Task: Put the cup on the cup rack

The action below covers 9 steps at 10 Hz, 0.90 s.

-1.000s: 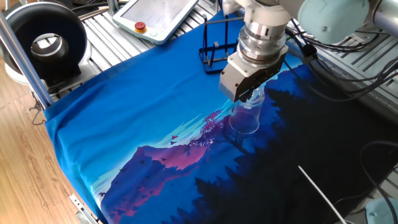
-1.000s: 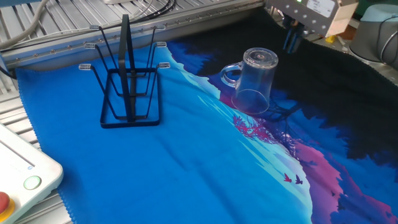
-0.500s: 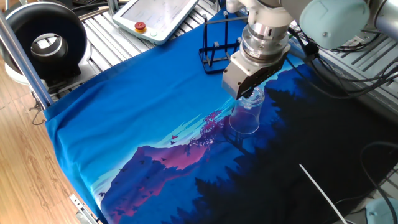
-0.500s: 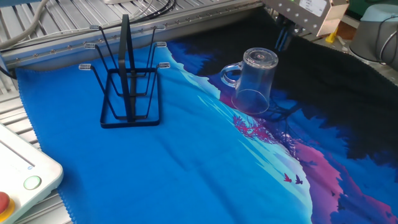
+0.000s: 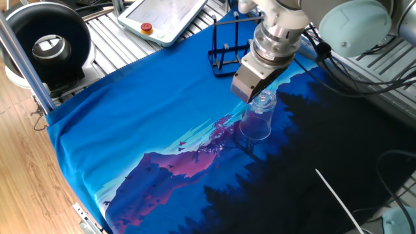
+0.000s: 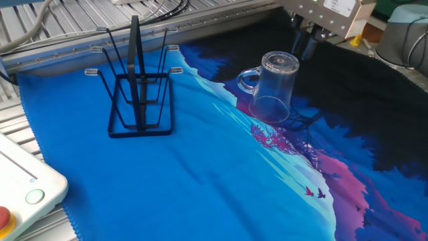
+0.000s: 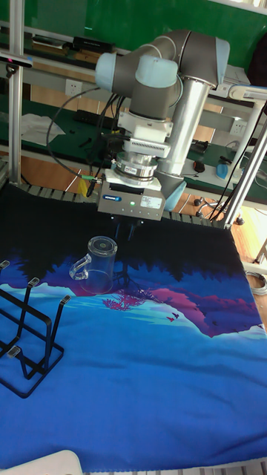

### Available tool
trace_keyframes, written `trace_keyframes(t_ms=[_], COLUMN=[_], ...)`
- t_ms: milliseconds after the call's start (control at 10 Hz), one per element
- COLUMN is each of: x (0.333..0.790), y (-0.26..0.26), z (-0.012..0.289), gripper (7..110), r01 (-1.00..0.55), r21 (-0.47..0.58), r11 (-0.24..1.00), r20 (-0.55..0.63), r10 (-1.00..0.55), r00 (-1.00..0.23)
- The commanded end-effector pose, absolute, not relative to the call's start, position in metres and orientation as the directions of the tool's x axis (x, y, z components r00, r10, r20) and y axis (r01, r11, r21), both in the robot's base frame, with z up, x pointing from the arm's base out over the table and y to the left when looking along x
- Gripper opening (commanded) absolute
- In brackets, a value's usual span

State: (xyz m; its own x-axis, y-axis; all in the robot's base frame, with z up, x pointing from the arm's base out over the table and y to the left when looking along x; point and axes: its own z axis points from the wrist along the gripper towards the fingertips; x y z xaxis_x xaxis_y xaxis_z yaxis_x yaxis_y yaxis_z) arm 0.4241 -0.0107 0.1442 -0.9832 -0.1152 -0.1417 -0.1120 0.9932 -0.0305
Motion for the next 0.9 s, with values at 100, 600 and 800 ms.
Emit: trace_keyframes(t_ms=[100,600,800], x=[0.426,0.423,0.427], y=[-0.025,-0.041,-0.050], z=[0.138,0.124,0.116], gripper=[66,88,88], r01=[-0.191,-0.151,-0.164], r21=[-0.055,-0.065,-0.071], r11=[0.980,0.986,0.984], r20=[-0.132,-0.094,-0.098], r10=[-0.196,-0.156,-0.171], r00=[-0.972,-0.983,-0.980])
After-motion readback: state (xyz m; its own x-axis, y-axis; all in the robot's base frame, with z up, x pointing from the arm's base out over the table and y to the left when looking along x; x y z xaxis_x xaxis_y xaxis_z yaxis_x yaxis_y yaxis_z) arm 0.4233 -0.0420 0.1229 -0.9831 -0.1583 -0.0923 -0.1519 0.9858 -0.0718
